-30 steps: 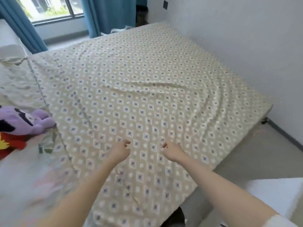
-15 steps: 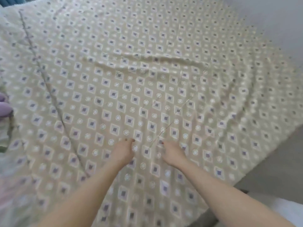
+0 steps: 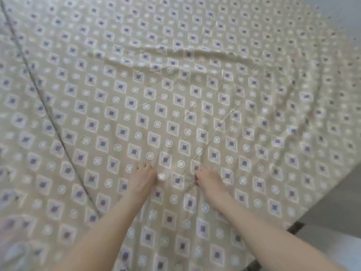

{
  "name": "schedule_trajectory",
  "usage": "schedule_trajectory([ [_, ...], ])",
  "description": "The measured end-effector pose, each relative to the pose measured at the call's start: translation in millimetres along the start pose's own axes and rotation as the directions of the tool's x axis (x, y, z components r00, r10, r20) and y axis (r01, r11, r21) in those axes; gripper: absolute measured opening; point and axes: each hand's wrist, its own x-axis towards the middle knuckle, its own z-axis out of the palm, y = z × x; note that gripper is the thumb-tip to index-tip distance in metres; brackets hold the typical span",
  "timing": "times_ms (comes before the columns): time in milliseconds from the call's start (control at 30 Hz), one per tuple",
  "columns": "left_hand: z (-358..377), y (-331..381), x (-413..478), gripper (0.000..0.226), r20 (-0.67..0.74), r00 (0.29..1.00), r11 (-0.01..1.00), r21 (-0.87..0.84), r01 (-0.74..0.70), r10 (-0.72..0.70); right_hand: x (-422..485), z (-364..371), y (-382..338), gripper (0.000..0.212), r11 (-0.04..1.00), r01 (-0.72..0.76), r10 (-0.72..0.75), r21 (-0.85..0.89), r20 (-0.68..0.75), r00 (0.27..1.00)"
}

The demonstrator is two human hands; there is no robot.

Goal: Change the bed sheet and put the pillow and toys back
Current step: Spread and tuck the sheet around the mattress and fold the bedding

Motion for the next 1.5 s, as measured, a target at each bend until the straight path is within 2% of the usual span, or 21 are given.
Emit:
schedule_trajectory([
  [67,-0.7,1.3,-4.5,0.037,0.001,1.0,1.0,0.0,-0.024,0.024,-0.5,-2.7,0.1,0.02,1.0,0.002,-0.002,-0.011,0.005,1.0],
  [133,-5.6,2.4,-14.8,0.037,-0.093,0.995,0.999,-0.005,-0.045,0.045,-1.0,-7.4,1.0,0.021,0.999,0.017,-0.016,-0.03,0.032,0.999],
  [233,-11.7,2.4,-25.8,0.065,-0.243,0.969,0.998,-0.044,-0.053,0.04,-1.0,-17.0,2.1,0.022,0.998,0.025,-0.019,-0.061,0.092,0.996],
  [267,-9.0,2.7,-26.0,0.069,-0.243,0.97,0.997,-0.053,-0.047,0.033,-0.5,-19.4,1.9,0.022,0.996,0.033,-0.024,-0.084,0.109,0.994],
  [333,-4.0,6.1,-22.8,0.065,-0.177,0.984,0.997,-0.07,-0.036,0.023,2.0,-24.0,1.0,0.024,0.991,0.054,-0.038,-0.121,0.135,0.99],
  [467,0.5,6.4,-5.7,0.041,-0.142,0.99,1.0,-0.005,-0.023,0.022,7.4,-33.1,2.4,0.026,0.992,0.08,-0.059,-0.098,0.201,0.978],
  [633,5.1,4.3,-2.8,0.031,-0.111,0.99,0.993,0.087,-0.075,0.084,-2.7,-27.8,2.2,0.027,0.994,0.104,-0.103,-0.015,0.064,0.993],
  [700,2.8,2.0,-9.4,0.027,-0.174,0.98,0.991,0.103,-0.084,0.101,-9.2,-24.0,3.0,0.026,0.992,0.126,-0.126,-0.001,0.039,0.991],
  [767,4.2,-2.5,-12.0,0.036,-0.217,0.965,0.988,0.08,-0.135,0.149,-16.9,-20.7,6.3,0.025,0.987,0.154,-0.155,0.047,0.013,0.988],
  [833,5.1,-7.3,-13.0,0.052,-0.189,0.951,0.968,0.004,-0.25,0.246,-23.9,-18.2,10.5,0.018,0.98,0.151,-0.149,0.126,-0.027,0.989],
  [900,2.1,-10.2,-16.4,0.055,-0.182,0.94,0.951,-0.058,-0.302,0.287,-29.4,-15.9,11.7,0.014,0.975,0.114,-0.104,0.191,-0.065,0.992],
  [1033,-2.4,-9.4,-20.0,0.052,-0.125,0.966,0.961,-0.134,-0.243,0.227,-30.4,-16.5,10.2,0.01,0.97,0.07,-0.052,0.233,-0.082,0.995],
  [1233,-6.0,-3.8,-13.4,0.05,-0.014,0.984,0.981,-0.076,-0.179,0.178,-25.2,-12.2,7.4,0.017,0.982,0.015,-0.012,0.19,-0.018,1.0],
  [1400,-4.0,-4.5,-12.0,0.054,0.064,0.982,0.982,-0.065,-0.176,0.18,-14.6,-4.2,9.4,0.017,0.991,0.01,-0.019,0.132,0.067,0.998],
  [1500,-1.0,-4.4,-18.3,0.041,0.073,0.973,0.976,-0.027,-0.216,0.217,-15.6,1.4,11.3,0.016,0.994,0.018,-0.029,0.105,0.1,0.995],
])
